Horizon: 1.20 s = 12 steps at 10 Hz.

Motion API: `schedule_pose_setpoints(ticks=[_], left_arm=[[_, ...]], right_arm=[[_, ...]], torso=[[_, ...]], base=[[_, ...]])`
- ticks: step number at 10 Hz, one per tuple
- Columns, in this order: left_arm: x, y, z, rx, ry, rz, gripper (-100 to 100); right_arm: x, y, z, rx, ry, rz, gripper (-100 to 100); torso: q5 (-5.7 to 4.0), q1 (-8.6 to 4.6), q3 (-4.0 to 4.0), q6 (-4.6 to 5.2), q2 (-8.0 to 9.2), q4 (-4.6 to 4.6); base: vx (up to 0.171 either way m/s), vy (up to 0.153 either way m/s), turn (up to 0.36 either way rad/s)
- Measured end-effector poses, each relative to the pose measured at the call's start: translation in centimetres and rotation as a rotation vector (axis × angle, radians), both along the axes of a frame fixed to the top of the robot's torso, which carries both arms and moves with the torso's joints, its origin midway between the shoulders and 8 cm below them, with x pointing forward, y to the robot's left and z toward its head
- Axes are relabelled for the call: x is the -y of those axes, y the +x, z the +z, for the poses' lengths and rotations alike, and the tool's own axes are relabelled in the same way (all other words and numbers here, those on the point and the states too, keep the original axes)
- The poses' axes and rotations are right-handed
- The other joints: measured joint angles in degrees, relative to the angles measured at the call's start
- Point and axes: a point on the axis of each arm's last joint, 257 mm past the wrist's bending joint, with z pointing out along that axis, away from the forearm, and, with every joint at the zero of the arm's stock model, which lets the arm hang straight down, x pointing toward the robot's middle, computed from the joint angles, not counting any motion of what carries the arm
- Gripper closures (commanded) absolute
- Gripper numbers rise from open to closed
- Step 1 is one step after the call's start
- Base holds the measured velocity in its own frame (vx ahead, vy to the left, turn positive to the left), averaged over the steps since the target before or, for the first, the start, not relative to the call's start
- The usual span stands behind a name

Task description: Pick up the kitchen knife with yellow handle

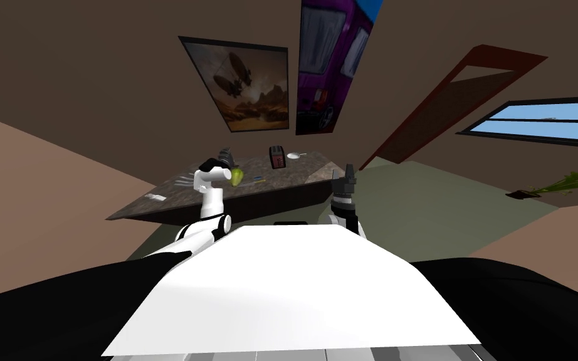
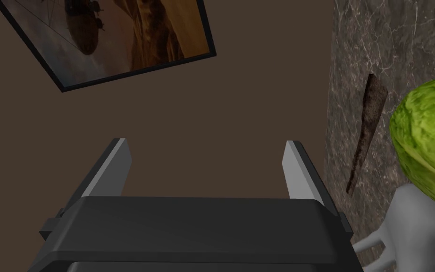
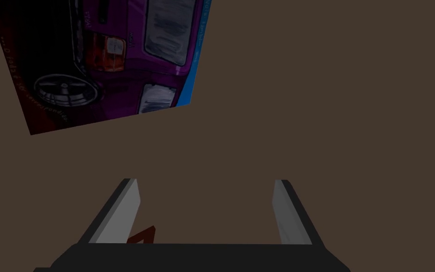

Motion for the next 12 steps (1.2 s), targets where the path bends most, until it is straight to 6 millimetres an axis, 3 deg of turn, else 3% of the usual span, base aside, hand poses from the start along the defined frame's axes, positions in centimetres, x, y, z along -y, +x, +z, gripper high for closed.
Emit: schedule_pose_setpoints(ticks=[8,12], left_arm=[[-1.6,1.6,-3.2,-0.181,-0.090,0.034,-100],[-2.0,1.9,-5.7,-0.291,-0.139,0.047,-100]], right_arm=[[0.0,0.0,0.0,0.000,0.000,0.000,0],[0.0,0.0,0.0,0.000,0.000,0.000,0]], torso=[[0.00,0.03,0.01,0.00,0.01,0.01],[0.01,0.05,-0.01,-0.01,-0.01,-0.01]], base=[[0.011,-0.020,-0.004],[0.015,-0.012,0.003]])
